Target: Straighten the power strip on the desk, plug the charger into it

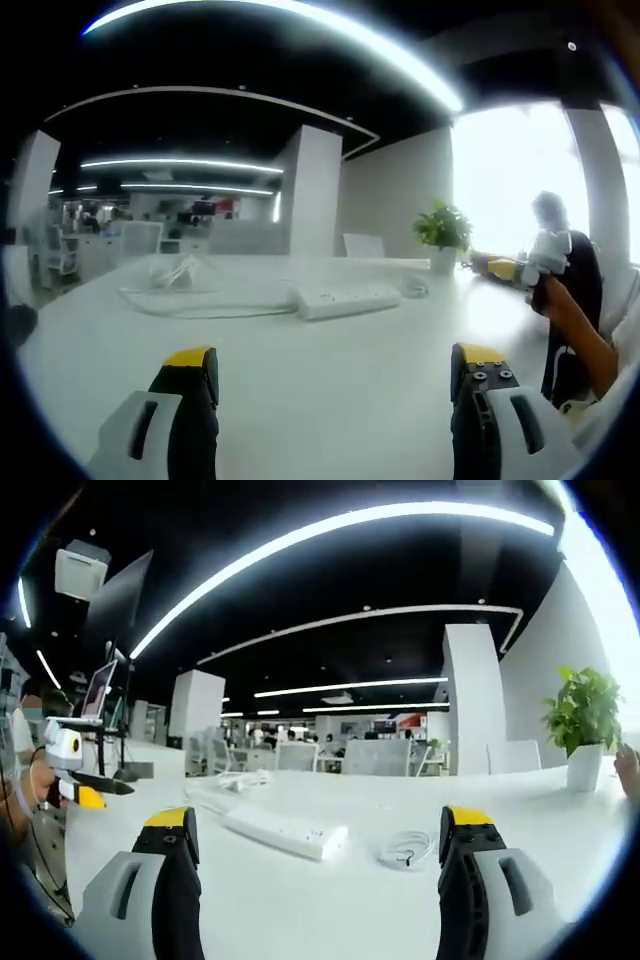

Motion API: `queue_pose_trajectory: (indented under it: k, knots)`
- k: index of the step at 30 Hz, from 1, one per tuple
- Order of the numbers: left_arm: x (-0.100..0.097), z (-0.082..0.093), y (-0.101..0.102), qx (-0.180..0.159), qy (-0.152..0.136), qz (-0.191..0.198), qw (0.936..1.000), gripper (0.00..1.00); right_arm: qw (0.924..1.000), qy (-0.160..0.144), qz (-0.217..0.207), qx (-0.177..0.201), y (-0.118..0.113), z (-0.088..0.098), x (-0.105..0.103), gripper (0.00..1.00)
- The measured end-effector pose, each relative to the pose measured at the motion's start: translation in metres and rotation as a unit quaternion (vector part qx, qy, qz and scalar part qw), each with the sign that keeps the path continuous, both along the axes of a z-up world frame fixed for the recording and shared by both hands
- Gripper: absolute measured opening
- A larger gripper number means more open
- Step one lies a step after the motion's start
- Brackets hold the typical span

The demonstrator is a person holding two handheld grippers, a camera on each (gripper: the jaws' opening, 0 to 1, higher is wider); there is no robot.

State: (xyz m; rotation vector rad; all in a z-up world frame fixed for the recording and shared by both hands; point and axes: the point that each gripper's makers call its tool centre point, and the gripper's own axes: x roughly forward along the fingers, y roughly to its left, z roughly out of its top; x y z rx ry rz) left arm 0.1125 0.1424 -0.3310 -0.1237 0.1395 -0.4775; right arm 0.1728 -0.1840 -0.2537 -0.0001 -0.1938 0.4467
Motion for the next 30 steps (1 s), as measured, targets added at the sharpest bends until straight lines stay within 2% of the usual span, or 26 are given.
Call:
queue_pose_trajectory:
  k: [3, 7, 13, 20, 27, 30]
  knots:
    - [0.0, 0.0, 0.001, -0.001, 0.0, 0.001, 1.0, 0.99, 0.9987, -0.011, -0.027, 0.042, -0.013, 0.009, 0.006, 1.0]
    - [0.0, 0.0, 0.003, -0.002, -0.001, 0.002, 1.0, 0.99, 0.9908, -0.019, -0.067, 0.116, -0.043, 0.017, 0.016, 1.0]
    - [-0.001, 0.0, 0.006, -0.003, -0.001, 0.006, 1.0, 0.99, 0.9883, -0.026, -0.101, 0.111, -0.064, 0.021, 0.024, 1.0]
    - [-0.001, 0.0, 0.006, -0.003, -0.002, 0.008, 1.0, 0.99, 0.9851, -0.033, -0.131, 0.106, -0.076, 0.024, 0.029, 1.0]
    - [-0.001, 0.0, 0.005, -0.004, -0.001, 0.007, 1.0, 0.99, 0.9792, -0.034, -0.179, 0.089, -0.088, 0.019, 0.034, 1.0]
    - [-0.001, -0.001, 0.006, -0.003, 0.0, 0.007, 1.0, 0.99, 0.9788, -0.033, -0.183, 0.086, -0.09, 0.018, 0.036, 1.0]
